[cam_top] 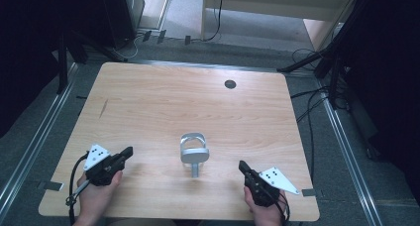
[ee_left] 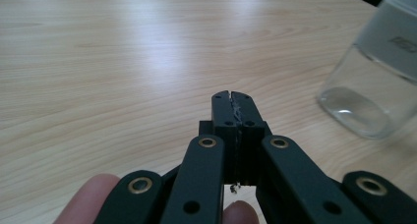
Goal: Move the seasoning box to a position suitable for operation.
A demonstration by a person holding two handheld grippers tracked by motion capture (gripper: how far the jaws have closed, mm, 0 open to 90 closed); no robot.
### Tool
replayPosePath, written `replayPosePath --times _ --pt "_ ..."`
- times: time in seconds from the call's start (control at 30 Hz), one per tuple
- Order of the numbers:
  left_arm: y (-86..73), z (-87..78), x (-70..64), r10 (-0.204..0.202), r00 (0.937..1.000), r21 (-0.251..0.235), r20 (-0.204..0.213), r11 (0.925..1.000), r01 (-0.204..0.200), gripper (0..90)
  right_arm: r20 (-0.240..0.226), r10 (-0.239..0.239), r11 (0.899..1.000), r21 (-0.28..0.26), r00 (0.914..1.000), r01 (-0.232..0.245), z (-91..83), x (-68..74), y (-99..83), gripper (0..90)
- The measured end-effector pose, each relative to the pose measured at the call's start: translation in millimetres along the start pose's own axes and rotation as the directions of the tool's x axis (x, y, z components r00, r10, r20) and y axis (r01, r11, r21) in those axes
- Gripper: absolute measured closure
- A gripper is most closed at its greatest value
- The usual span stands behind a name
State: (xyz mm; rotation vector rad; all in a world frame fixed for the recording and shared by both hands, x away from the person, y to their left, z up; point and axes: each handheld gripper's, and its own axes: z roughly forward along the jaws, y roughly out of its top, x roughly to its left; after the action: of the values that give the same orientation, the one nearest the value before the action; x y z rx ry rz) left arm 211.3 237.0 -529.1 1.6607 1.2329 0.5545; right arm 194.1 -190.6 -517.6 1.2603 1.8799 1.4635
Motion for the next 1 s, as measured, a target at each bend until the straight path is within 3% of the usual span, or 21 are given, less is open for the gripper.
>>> replayPosePath --times 0.1,0.23,0.37,0.53,0.63,0.73,0.83,1.0 --pt "1.6 5.9 -7.6 0.001 0.9997 0.008 0.024 1.0000 -0.001 90.0 -0.038 0.001 1.000 0.009 0.9993 0.000 2.7 10.0 -1.2 90.0" --pt "8.1 27.4 -23.8 -0.003 0.9959 0.024 0.091 0.9997 0.001 90.0 -0.130 -0.009 0.999 0.031 0.9915 0.013 10.2 39.9 -5.3 90.0" --pt "18.8 48.2 -38.8 0.030 0.9905 0.026 0.134 0.9991 -0.034 90.0 -0.182 -0.023 0.998 0.045 0.9831 0.032 17.3 59.8 -7.9 90.0" --pt "30.3 70.2 -49.0 0.042 0.9875 0.027 0.152 0.9985 -0.047 90.0 -0.225 -0.034 0.998 0.049 0.9738 0.046 26.3 77.6 -10.8 90.0" --pt "37.7 90.4 -52.0 0.040 0.9872 0.024 0.154 0.9987 -0.044 90.0 -0.269 -0.051 0.996 0.054 0.9619 0.068 36.7 96.8 -14.7 90.0" --pt "42.8 102.5 -55.3 0.043 0.9831 0.009 0.178 0.9989 -0.046 90.0 -0.288 -0.063 0.995 0.057 0.9557 0.082 44.3 107.8 -16.5 90.0" --pt "47.0 107.4 -56.5 0.049 0.9769 -0.014 0.208 0.9988 -0.047 90.0 -0.311 -0.027 0.997 0.064 0.9501 0.050 54.6 114.8 -16.8 90.0" --pt "53.3 111.1 -55.7 0.037 0.9700 -0.019 0.240 0.9992 -0.034 90.0 -0.287 -0.064 0.995 0.052 0.9558 0.082 60.9 118.3 -17.5 90.0"
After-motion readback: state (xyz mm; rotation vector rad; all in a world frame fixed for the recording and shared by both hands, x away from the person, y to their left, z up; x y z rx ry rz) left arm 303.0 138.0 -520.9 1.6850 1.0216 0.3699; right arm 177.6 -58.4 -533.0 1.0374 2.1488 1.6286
